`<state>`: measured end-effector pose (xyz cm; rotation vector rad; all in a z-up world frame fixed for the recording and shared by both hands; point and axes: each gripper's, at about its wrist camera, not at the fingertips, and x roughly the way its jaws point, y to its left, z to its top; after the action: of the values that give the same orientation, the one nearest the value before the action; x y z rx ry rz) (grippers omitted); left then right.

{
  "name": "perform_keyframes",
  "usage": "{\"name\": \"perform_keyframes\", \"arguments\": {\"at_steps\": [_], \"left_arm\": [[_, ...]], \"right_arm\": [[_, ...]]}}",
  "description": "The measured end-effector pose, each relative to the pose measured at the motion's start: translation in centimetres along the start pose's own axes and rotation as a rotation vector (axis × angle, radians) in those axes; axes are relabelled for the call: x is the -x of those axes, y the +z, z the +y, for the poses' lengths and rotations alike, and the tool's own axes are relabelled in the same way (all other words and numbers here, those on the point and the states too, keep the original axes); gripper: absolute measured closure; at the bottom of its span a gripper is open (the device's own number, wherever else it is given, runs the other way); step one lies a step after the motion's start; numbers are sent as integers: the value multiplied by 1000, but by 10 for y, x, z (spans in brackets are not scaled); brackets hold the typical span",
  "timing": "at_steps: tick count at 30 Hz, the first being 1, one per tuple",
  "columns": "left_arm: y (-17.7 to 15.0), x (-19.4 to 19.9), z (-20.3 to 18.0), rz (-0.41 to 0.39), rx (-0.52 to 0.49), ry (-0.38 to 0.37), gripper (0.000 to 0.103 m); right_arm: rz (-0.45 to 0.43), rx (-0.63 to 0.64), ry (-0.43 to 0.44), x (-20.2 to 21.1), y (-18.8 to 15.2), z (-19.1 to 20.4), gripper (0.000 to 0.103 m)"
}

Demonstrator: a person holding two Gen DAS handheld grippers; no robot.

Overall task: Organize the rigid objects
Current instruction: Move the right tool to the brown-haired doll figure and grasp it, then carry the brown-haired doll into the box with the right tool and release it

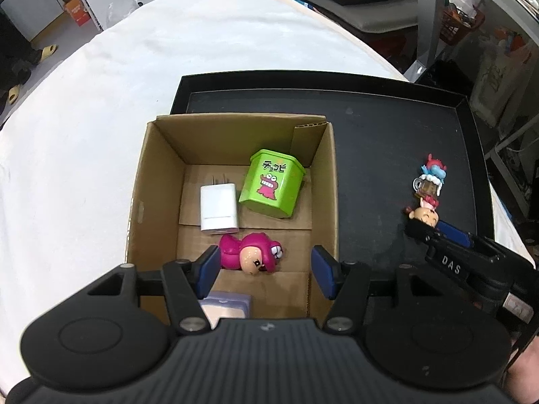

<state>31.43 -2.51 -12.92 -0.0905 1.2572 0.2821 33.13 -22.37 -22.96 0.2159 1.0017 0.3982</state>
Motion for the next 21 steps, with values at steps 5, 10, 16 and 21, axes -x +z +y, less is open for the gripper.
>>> {"name": "perform_keyframes", "arguments": {"at_steps": [5,10,16,21], "left_arm": [[-8,-1,11,6,13,-15,45],[-17,-3,27,19,33,-33,45],[-25,-5,49,41,54,-53,45],[-27,-2,66,35,70,-73,45]], "right_arm": [[20,23,-31,4,-4,3,62],[47,50,-71,11,-4,8,62],[65,63,-103,20,-5,22,62],[65,66,-113,30,2,40,62]]}}
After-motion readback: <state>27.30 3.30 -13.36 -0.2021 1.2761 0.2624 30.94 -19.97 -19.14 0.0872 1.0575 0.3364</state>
